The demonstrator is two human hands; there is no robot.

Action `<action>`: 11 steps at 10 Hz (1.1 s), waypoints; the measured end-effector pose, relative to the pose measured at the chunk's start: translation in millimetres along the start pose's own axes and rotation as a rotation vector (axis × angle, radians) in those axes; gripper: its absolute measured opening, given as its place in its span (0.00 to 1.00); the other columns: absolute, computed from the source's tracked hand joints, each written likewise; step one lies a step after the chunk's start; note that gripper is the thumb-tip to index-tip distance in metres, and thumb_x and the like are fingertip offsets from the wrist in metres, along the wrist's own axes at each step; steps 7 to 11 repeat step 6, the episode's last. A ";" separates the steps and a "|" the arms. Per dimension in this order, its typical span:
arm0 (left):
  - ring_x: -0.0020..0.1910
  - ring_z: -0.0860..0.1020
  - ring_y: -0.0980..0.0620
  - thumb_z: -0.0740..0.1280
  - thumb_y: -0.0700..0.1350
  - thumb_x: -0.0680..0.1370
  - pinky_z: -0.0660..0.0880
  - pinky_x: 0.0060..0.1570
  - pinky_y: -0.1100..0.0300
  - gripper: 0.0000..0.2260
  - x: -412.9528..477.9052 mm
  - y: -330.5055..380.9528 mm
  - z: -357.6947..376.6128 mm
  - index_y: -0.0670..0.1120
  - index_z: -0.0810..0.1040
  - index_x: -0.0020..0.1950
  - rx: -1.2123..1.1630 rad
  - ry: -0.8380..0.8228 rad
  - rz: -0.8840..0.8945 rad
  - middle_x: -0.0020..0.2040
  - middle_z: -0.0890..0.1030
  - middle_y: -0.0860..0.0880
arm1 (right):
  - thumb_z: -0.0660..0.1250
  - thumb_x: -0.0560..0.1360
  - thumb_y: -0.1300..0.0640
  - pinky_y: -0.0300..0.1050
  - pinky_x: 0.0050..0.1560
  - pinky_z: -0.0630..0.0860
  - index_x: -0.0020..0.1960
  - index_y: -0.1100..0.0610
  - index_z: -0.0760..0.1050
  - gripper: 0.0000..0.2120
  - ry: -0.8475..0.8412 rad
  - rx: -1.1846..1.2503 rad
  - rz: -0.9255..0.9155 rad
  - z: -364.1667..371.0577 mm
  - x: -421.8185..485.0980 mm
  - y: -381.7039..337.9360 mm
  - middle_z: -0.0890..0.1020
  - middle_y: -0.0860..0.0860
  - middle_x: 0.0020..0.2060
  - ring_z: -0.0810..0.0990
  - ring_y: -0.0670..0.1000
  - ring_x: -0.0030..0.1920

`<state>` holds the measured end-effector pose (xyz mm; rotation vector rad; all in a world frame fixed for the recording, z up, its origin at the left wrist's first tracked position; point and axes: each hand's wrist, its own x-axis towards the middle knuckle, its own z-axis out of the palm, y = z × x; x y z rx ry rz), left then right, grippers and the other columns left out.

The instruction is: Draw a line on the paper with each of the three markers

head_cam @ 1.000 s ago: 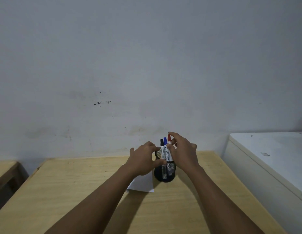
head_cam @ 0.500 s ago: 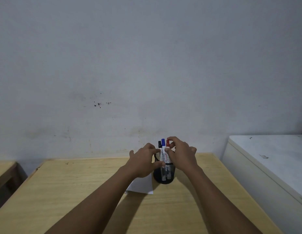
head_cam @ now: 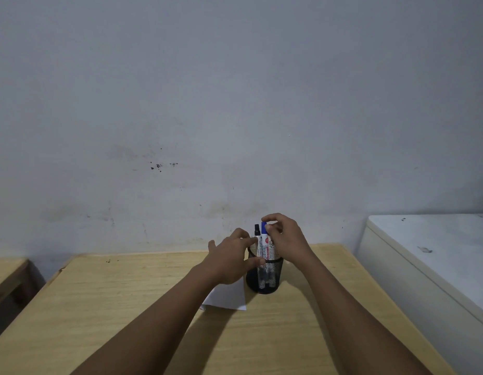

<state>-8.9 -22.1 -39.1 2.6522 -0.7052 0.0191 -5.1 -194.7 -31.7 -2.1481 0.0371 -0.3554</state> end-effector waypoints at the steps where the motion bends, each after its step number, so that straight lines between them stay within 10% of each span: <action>1: 0.65 0.72 0.47 0.62 0.63 0.77 0.58 0.67 0.34 0.27 1.2 -2.1 1.3 0.55 0.65 0.74 0.006 0.004 0.003 0.71 0.66 0.51 | 0.63 0.82 0.59 0.42 0.38 0.79 0.58 0.51 0.81 0.09 0.003 0.000 0.013 -0.8 4.9 -0.1 0.85 0.52 0.48 0.84 0.48 0.44; 4: 0.62 0.73 0.49 0.63 0.63 0.76 0.59 0.66 0.35 0.28 1.5 -5.0 2.9 0.55 0.65 0.73 -0.016 0.025 0.005 0.69 0.67 0.52 | 0.64 0.82 0.59 0.40 0.44 0.77 0.67 0.55 0.79 0.14 0.039 0.078 0.045 0.1 6.3 8.1 0.84 0.56 0.55 0.82 0.51 0.50; 6: 0.65 0.72 0.49 0.65 0.64 0.74 0.59 0.67 0.36 0.29 -4.7 0.5 -6.6 0.56 0.66 0.72 -0.026 0.107 0.020 0.70 0.70 0.51 | 0.65 0.82 0.50 0.64 0.65 0.73 0.71 0.49 0.74 0.17 0.089 -0.086 -0.003 -2.4 -0.6 -3.8 0.80 0.51 0.63 0.79 0.53 0.62; 11: 0.65 0.72 0.49 0.65 0.64 0.74 0.59 0.67 0.36 0.29 -4.7 0.5 -6.6 0.56 0.66 0.72 -0.026 0.107 0.020 0.70 0.70 0.51 | 0.65 0.82 0.50 0.64 0.65 0.73 0.71 0.49 0.74 0.17 0.089 -0.086 -0.003 -2.4 -0.6 -3.8 0.80 0.51 0.63 0.79 0.53 0.62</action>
